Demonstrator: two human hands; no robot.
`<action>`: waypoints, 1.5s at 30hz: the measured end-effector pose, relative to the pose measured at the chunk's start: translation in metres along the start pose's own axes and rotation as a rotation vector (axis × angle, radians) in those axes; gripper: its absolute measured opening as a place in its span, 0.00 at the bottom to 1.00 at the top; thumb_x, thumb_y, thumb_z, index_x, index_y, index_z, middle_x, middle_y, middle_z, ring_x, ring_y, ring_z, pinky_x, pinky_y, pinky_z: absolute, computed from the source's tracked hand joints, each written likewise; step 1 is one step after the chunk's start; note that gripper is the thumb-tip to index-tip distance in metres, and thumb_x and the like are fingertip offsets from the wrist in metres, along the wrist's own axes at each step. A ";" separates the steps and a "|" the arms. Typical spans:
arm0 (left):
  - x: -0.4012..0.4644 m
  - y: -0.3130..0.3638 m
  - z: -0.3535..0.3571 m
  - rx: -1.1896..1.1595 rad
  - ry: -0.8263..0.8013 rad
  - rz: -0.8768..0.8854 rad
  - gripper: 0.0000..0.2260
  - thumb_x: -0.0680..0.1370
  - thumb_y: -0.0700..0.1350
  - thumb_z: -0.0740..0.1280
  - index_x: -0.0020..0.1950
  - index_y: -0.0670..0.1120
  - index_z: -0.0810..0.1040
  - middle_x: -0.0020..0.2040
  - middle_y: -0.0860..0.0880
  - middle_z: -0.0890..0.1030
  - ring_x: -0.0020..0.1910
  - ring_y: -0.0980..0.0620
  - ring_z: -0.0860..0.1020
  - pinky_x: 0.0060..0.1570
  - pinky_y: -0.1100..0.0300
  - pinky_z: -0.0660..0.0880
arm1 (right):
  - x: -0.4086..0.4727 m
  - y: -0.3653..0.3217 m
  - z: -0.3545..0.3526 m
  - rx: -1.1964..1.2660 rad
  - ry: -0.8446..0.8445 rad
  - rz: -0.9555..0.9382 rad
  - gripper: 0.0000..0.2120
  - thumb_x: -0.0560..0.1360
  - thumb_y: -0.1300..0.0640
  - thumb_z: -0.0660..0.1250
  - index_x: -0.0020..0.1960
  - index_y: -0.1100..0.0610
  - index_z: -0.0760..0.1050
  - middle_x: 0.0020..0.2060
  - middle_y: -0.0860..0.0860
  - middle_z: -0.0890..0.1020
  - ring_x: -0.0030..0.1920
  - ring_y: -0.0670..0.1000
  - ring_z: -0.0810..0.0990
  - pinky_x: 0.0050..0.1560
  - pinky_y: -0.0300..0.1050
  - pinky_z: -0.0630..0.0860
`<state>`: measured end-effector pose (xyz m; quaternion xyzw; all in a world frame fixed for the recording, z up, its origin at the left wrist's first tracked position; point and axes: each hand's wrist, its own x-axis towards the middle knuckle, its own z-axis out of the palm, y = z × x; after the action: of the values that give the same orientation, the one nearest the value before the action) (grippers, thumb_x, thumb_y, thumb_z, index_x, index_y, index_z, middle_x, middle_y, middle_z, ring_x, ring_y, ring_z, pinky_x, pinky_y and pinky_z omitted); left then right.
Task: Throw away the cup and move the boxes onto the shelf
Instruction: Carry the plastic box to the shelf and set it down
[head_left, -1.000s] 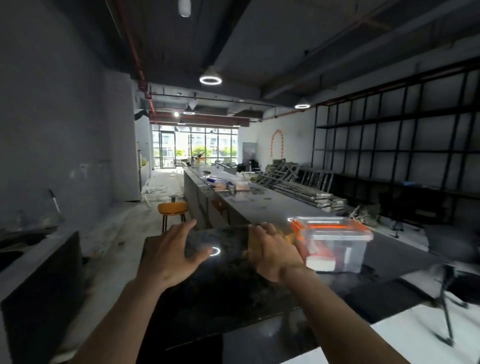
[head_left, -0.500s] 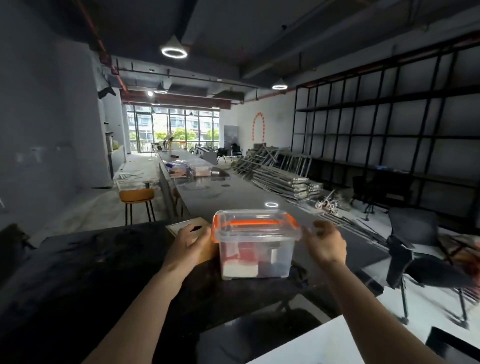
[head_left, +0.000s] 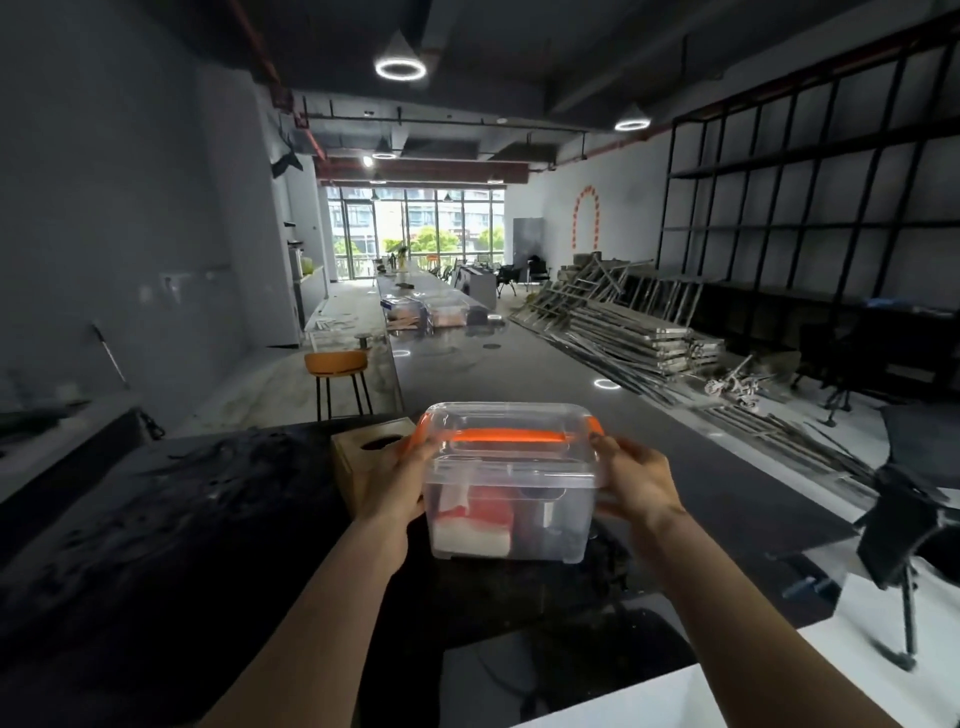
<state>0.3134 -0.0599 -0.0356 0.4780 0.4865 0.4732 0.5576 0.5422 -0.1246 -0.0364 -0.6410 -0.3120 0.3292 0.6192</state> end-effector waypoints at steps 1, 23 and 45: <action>-0.002 0.003 -0.001 -0.009 0.009 0.019 0.18 0.75 0.58 0.73 0.63 0.55 0.79 0.56 0.49 0.85 0.53 0.48 0.84 0.40 0.57 0.78 | -0.002 -0.003 0.001 -0.004 0.010 -0.016 0.27 0.71 0.37 0.71 0.63 0.51 0.80 0.50 0.55 0.87 0.48 0.58 0.87 0.48 0.57 0.86; -0.338 0.025 -0.411 -0.175 0.851 0.235 0.18 0.76 0.50 0.72 0.62 0.45 0.79 0.56 0.44 0.85 0.50 0.44 0.83 0.45 0.52 0.80 | -0.385 -0.030 0.290 -0.025 -0.779 -0.226 0.25 0.70 0.32 0.73 0.58 0.48 0.82 0.51 0.50 0.87 0.53 0.54 0.85 0.51 0.61 0.85; -0.834 -0.040 -0.505 -0.091 1.998 0.206 0.14 0.80 0.46 0.68 0.64 0.46 0.76 0.52 0.44 0.84 0.46 0.45 0.84 0.37 0.55 0.79 | -0.885 0.041 0.369 -0.090 -1.892 -0.235 0.10 0.76 0.48 0.70 0.55 0.52 0.76 0.47 0.53 0.82 0.48 0.56 0.83 0.52 0.62 0.83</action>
<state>-0.2518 -0.8547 -0.0353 -0.1200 0.6691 0.7214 -0.1320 -0.2775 -0.6241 -0.0523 -0.0967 -0.7582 0.6347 0.1139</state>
